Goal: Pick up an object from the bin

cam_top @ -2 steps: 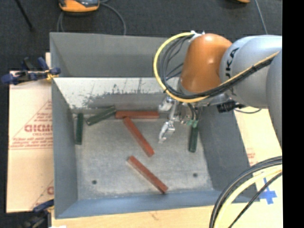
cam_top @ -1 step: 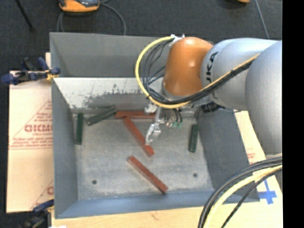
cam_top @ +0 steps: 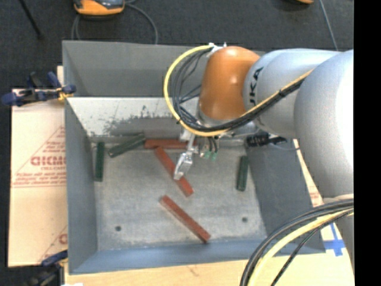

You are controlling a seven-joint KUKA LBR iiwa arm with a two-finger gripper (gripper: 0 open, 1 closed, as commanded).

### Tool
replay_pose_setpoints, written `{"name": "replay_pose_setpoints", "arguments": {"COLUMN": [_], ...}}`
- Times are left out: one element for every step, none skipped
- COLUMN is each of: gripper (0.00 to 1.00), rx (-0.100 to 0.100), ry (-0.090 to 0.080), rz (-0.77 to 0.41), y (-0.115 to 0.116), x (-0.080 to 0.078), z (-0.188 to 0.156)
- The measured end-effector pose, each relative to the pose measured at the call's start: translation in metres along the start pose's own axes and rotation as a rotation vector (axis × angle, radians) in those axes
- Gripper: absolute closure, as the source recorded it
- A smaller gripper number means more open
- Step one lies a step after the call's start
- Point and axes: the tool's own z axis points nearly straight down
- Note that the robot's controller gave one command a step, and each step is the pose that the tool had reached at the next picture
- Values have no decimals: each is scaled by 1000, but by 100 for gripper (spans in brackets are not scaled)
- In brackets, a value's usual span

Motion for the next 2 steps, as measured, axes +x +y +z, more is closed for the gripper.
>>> {"name": "replay_pose_setpoints", "arguments": {"gripper": [0,100], "rx": [-3,-3], "ry": [-19,-28], "rz": [130,128], "y": [0,0], "x": [-16,-19], "z": [50,44]}}
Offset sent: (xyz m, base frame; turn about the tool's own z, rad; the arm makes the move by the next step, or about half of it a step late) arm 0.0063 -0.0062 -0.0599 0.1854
